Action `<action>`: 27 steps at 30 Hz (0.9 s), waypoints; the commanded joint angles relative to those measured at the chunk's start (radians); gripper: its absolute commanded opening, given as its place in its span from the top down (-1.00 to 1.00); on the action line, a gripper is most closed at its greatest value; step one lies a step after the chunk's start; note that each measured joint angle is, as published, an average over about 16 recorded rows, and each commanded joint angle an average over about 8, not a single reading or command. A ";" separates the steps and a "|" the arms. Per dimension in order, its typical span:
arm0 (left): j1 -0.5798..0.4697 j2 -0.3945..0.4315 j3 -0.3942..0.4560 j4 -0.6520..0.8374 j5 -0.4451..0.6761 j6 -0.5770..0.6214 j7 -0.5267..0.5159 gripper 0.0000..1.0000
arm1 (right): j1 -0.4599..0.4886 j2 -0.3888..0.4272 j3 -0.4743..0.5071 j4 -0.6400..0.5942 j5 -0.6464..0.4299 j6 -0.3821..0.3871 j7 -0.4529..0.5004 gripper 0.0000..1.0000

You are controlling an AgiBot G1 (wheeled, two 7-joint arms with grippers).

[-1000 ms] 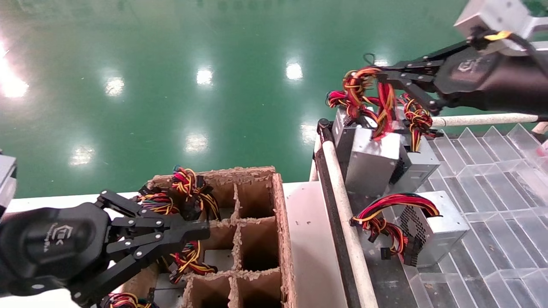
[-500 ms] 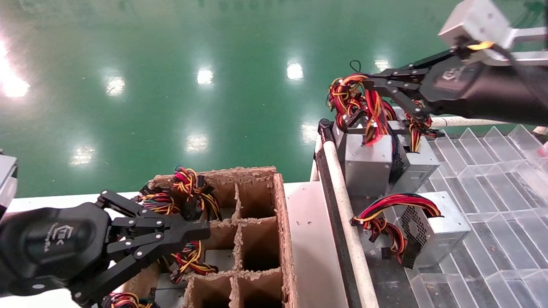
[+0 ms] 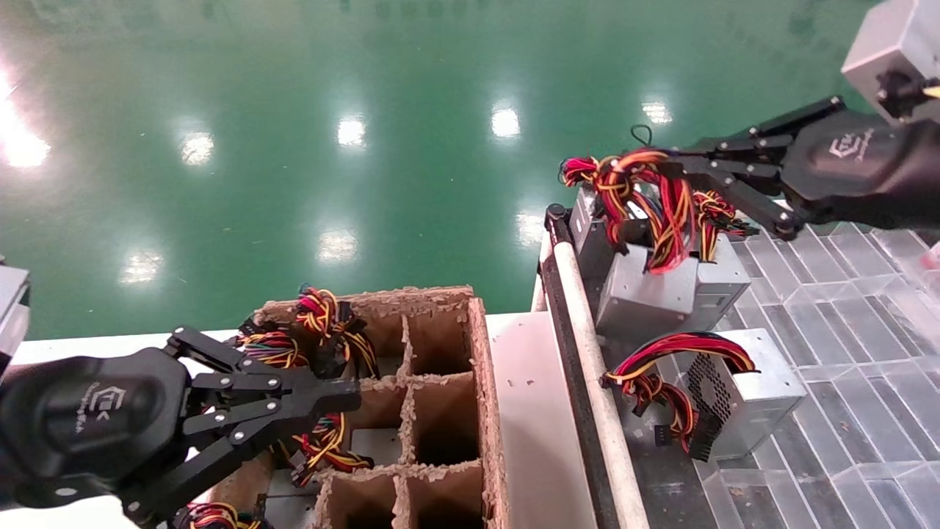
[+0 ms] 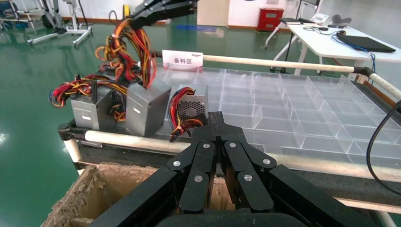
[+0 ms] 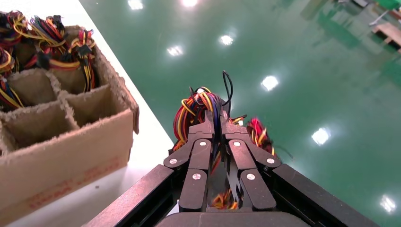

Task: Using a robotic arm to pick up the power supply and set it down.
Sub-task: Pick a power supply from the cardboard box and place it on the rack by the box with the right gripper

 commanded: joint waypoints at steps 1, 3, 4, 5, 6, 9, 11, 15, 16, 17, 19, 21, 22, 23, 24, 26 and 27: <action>0.000 0.000 0.000 0.000 0.000 0.000 0.000 1.00 | -0.006 0.014 0.002 -0.001 0.006 -0.006 -0.004 1.00; 0.000 0.000 0.000 0.000 0.000 0.000 0.000 1.00 | -0.016 0.026 0.006 -0.001 0.016 -0.004 -0.008 1.00; 0.000 0.000 0.000 0.000 0.000 0.000 0.000 1.00 | -0.022 0.030 0.007 -0.001 0.022 -0.002 -0.011 1.00; 0.000 0.000 0.000 0.000 0.000 0.000 0.000 1.00 | -0.027 0.033 0.009 -0.001 0.028 -0.001 -0.015 1.00; 0.000 0.000 0.000 0.000 0.000 0.000 0.000 1.00 | -0.033 0.036 0.011 -0.001 0.034 0.001 -0.020 1.00; 0.000 0.000 0.000 0.000 0.000 0.000 0.000 1.00 | -0.046 0.042 0.018 -0.002 0.054 0.006 -0.039 1.00; 0.000 0.000 0.000 0.000 0.000 0.000 0.000 1.00 | -0.052 0.049 0.024 -0.002 0.065 0.008 -0.054 1.00; 0.000 0.000 0.000 0.000 0.000 0.000 0.000 1.00 | -0.068 0.067 0.031 -0.004 0.070 0.022 -0.076 1.00; 0.000 0.000 0.000 0.000 0.000 0.000 0.000 1.00 | -0.074 0.071 0.032 -0.005 0.069 0.028 -0.080 1.00; 0.000 0.000 0.000 0.000 0.000 0.000 0.000 1.00 | -0.081 0.074 0.031 -0.006 0.066 0.037 -0.083 1.00; 0.000 0.000 0.000 0.000 0.000 0.000 0.000 1.00 | -0.097 0.077 0.030 -0.007 0.059 0.060 -0.086 1.00; 0.000 0.000 0.000 0.000 0.000 0.000 0.000 1.00 | -0.116 0.078 0.028 -0.008 0.049 0.091 -0.088 1.00; 0.000 0.000 0.000 0.000 0.000 0.000 0.000 1.00 | -0.126 0.077 0.027 -0.008 0.042 0.112 -0.089 1.00; 0.000 0.000 0.000 0.000 0.000 0.000 0.000 1.00 | -0.137 0.075 0.026 -0.009 0.033 0.137 -0.089 1.00; 0.000 0.000 0.000 0.000 0.000 0.000 0.000 1.00 | -0.149 0.072 0.025 -0.009 0.024 0.165 -0.088 1.00; 0.000 0.000 0.000 0.000 0.000 0.000 0.000 1.00 | -0.176 0.060 0.022 -0.010 0.003 0.227 -0.086 1.00; 0.000 0.000 0.000 0.000 0.000 0.000 0.000 1.00 | -0.189 0.052 0.021 -0.010 -0.007 0.260 -0.086 1.00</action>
